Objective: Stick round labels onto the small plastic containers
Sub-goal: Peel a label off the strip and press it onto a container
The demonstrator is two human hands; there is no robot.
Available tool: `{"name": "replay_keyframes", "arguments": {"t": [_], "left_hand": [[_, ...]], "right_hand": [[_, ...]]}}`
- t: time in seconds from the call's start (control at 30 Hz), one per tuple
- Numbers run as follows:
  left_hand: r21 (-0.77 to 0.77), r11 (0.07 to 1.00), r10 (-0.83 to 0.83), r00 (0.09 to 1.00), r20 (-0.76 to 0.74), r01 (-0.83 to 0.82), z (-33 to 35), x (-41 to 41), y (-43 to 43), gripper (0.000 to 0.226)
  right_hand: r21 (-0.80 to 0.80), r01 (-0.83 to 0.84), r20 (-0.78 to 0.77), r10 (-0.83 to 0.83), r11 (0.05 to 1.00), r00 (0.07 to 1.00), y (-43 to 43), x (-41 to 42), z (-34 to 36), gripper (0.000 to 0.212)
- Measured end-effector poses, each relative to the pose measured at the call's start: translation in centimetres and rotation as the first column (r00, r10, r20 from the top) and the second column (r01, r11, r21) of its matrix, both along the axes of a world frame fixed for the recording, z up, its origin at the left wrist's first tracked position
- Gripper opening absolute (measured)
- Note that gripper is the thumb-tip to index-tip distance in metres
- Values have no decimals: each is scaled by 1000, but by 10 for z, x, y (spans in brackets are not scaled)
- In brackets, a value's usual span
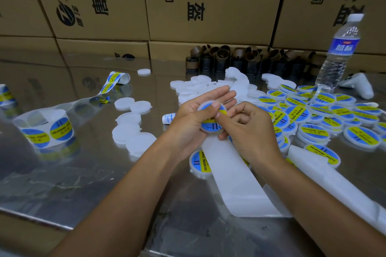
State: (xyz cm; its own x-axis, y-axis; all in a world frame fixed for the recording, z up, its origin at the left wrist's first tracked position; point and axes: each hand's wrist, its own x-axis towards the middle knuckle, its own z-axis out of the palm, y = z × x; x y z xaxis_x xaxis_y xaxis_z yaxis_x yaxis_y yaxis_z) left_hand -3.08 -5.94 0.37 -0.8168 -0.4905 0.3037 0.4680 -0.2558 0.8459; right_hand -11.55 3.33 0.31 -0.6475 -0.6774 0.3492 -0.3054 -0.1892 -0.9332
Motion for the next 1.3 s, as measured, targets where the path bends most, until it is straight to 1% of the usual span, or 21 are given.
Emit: {"name": "replay_keyframes", "arguments": {"t": [0.2, 0.33, 0.4, 0.47, 0.53, 0.63, 0.7, 0.8, 0.9, 0.97, 1.03, 1.13, 1.3], "left_hand": [[37, 999, 6, 1000, 14, -7, 0, -1, 3, 28], [56, 998, -16, 1000, 5, 16, 2, 0, 3, 29], [76, 996, -34, 999, -19, 35, 4, 0, 3, 31], [97, 994, -46, 998, -38, 49, 4, 0, 3, 32], [117, 992, -50, 998, -44, 55, 3, 0, 3, 33], [125, 990, -65, 997, -40, 69, 3, 0, 2, 34], [123, 989, -75, 997, -36, 79, 3, 1, 2, 35], [120, 989, -79, 996, -36, 83, 3, 1, 1, 34], [113, 990, -80, 996, -34, 84, 3, 1, 1, 34], [112, 991, -75, 997, -35, 78, 4, 0, 1, 35], [120, 991, -60, 997, -42, 65, 5, 0, 1, 35], [132, 990, -41, 997, -65, 49, 6, 1, 1, 36], [124, 992, -17, 998, -61, 25, 6, 1, 1, 36]], "right_hand": [[14, 42, -156, -40, 999, 987, -1, -3, -2, 28], [49, 108, -356, -84, 993, 931, -2, -5, -5, 33], [62, 132, -405, -96, 989, 909, -1, -6, -7, 38], [57, 137, -376, -106, 989, 920, -1, -7, -8, 39], [61, 114, -300, -91, 992, 950, -3, -7, -7, 35], [34, -13, -114, 16, 999, 993, -3, -7, -2, 26], [3, -65, -52, 65, 998, 997, -1, -6, 1, 23], [-5, -66, -76, 66, 998, 995, -1, -5, 2, 23], [-1, -60, -136, 60, 998, 989, 0, -6, 2, 23], [16, -64, -189, 66, 998, 980, 1, -7, 2, 15], [43, -93, -219, 100, 995, 971, 1, -7, 1, 3], [64, -123, -246, 135, 990, 960, 0, -6, 1, 9], [50, -147, -232, 154, 988, 960, 1, -6, 2, 10]]}}
